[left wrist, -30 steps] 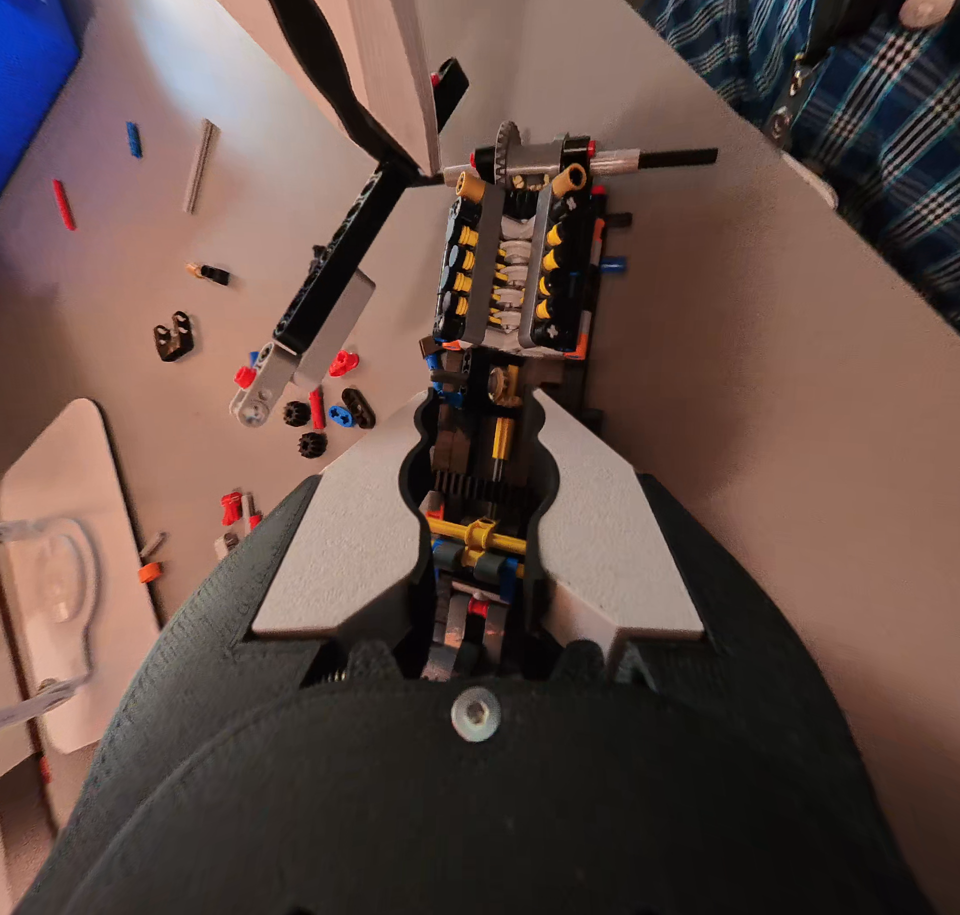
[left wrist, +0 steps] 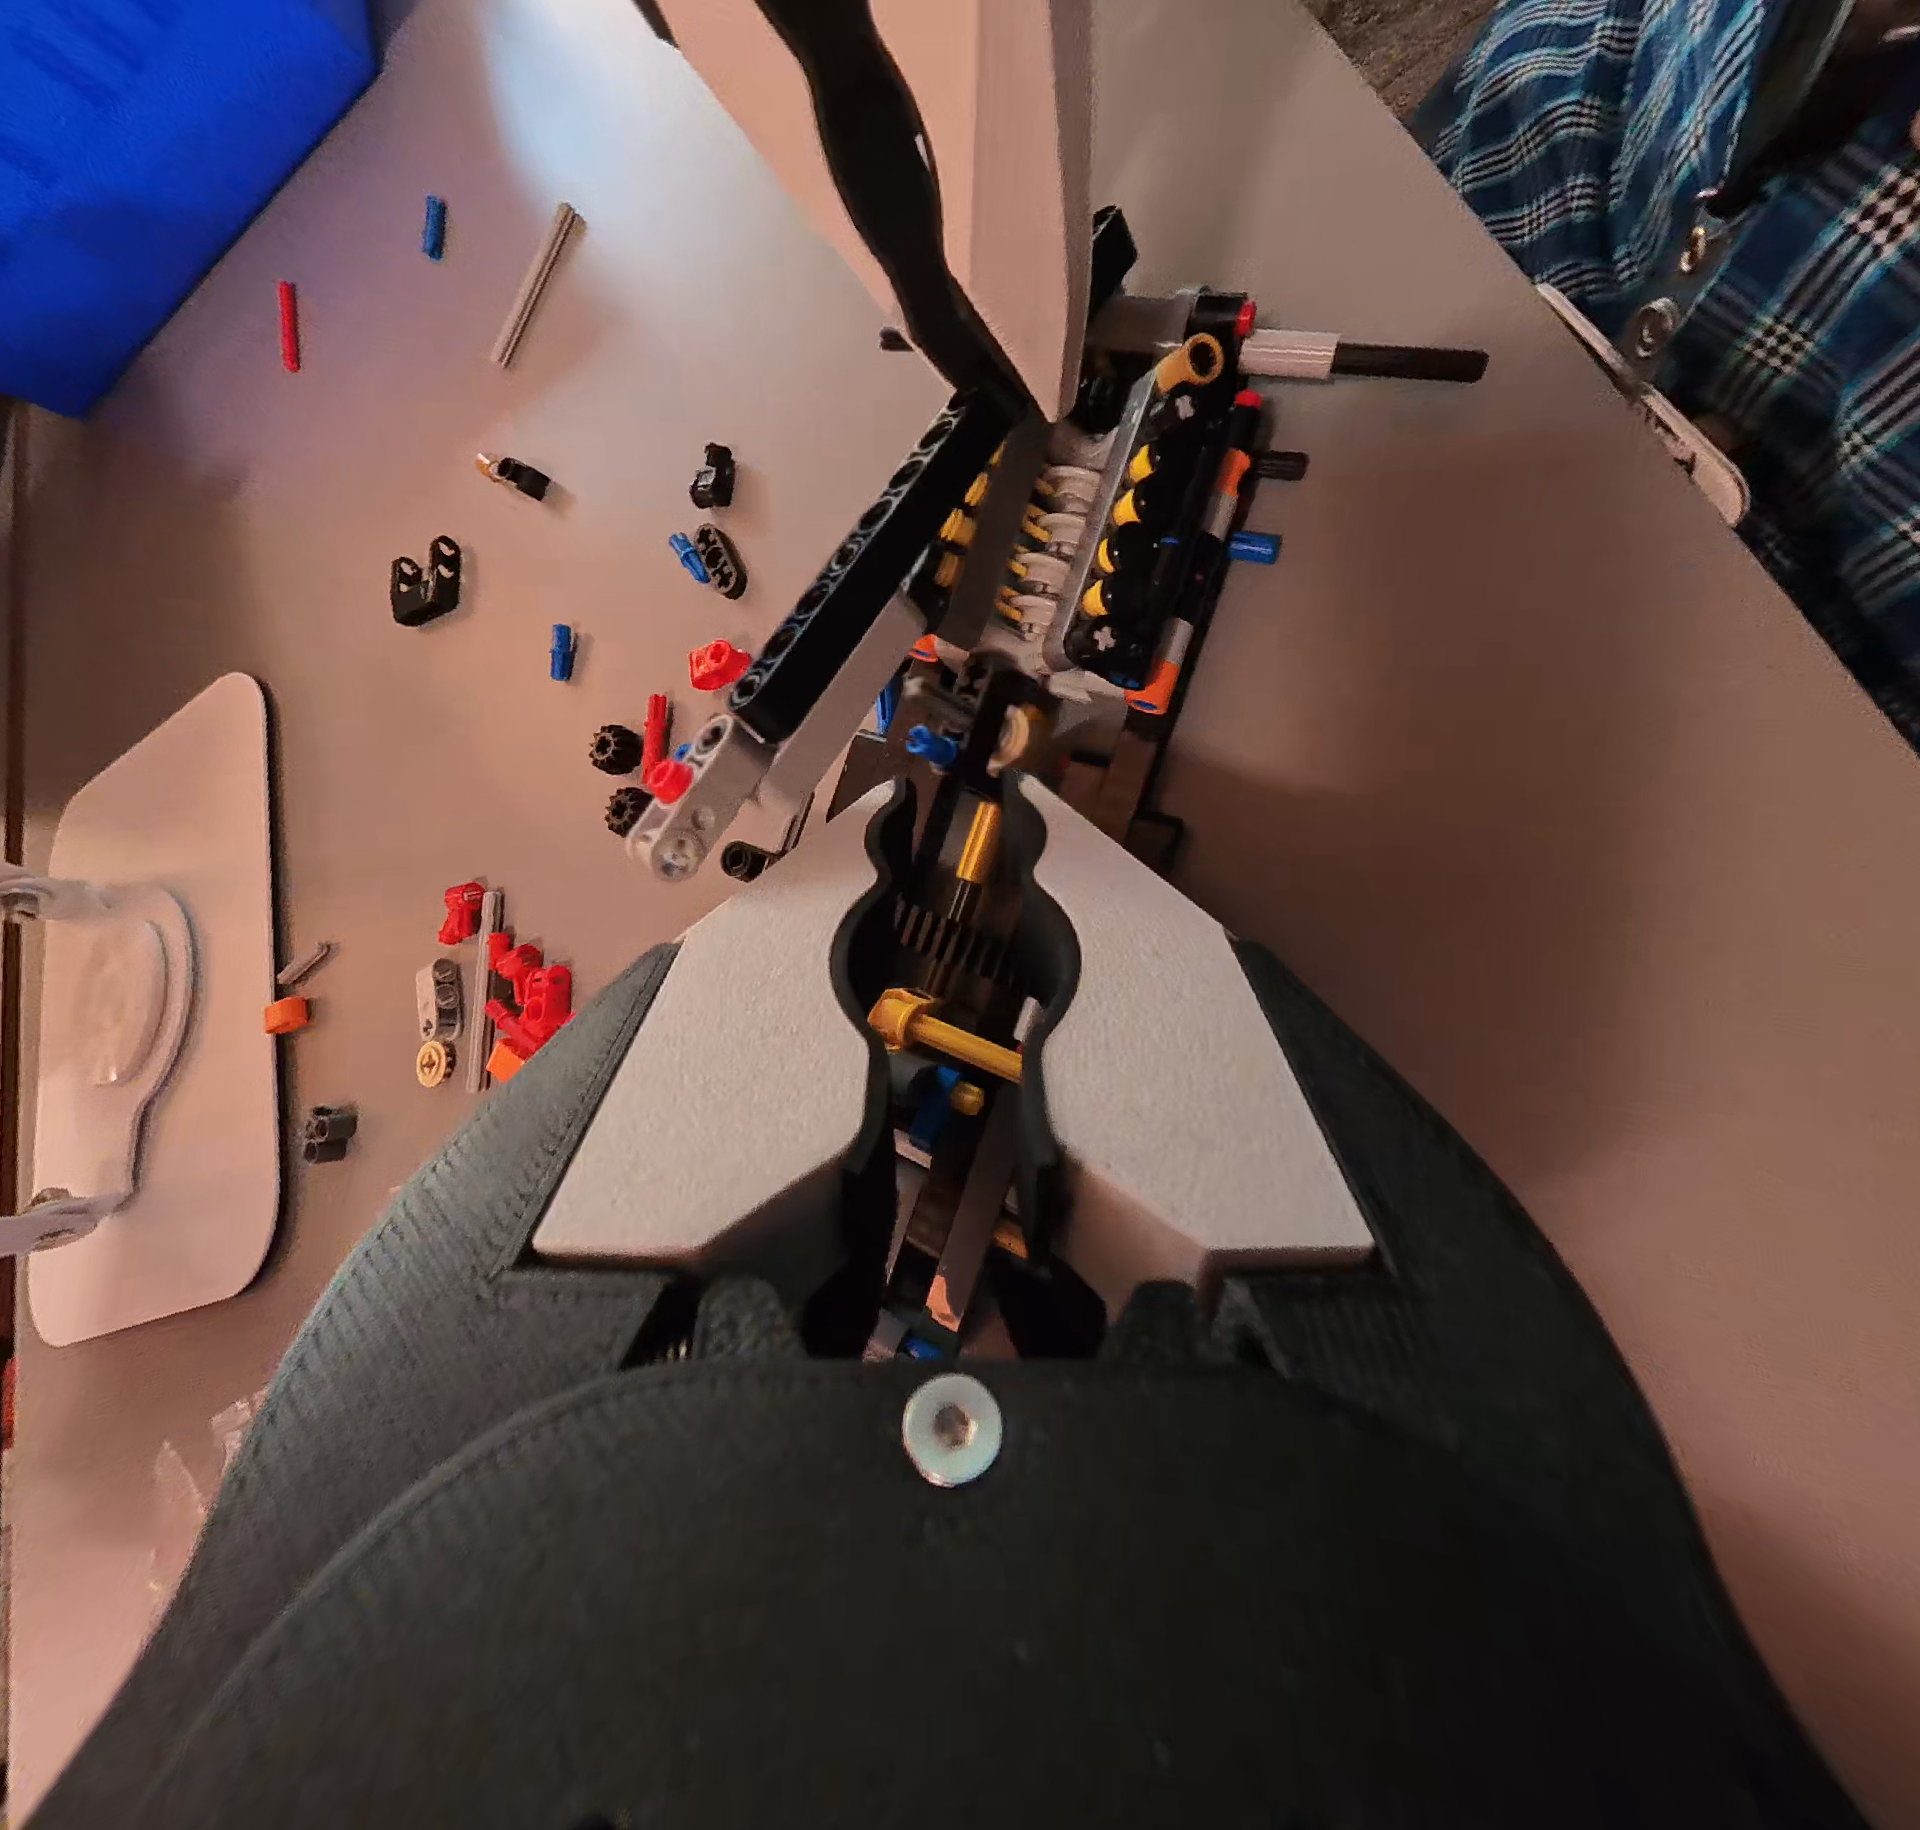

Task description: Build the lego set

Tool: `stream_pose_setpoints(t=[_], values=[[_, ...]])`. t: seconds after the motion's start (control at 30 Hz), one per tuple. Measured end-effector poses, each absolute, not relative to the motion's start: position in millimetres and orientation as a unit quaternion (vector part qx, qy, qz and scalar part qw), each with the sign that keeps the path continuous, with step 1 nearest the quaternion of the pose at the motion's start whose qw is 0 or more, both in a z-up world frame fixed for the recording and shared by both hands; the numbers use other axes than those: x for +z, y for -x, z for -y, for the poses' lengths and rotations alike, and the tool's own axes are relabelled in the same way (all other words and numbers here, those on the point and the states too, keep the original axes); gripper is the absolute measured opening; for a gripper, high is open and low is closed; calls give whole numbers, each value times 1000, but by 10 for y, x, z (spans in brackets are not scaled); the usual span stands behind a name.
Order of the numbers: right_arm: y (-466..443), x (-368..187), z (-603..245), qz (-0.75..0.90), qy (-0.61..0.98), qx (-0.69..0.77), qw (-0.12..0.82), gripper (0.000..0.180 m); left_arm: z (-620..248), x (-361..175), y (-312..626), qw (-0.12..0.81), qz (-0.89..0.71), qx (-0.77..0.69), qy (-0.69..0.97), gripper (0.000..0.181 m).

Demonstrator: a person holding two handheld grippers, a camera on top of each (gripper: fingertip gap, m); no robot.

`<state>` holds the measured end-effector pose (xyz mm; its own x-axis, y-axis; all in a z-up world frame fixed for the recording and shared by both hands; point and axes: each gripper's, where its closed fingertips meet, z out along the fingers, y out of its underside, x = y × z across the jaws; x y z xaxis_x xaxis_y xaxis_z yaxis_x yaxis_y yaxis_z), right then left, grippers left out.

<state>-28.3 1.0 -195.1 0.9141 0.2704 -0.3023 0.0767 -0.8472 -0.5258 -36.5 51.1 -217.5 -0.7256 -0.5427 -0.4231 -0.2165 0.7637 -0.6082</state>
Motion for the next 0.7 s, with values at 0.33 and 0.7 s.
stream_pose_setpoints(t=[0.33,0.7], values=[[196,-1930,-41,84,942,180,269,4,-527,-2201,326,299,-889,-259,232,29],[168,-1934,-18,75,940,191,274,4,-439,-2241,290,180,-906,-277,264,38]])
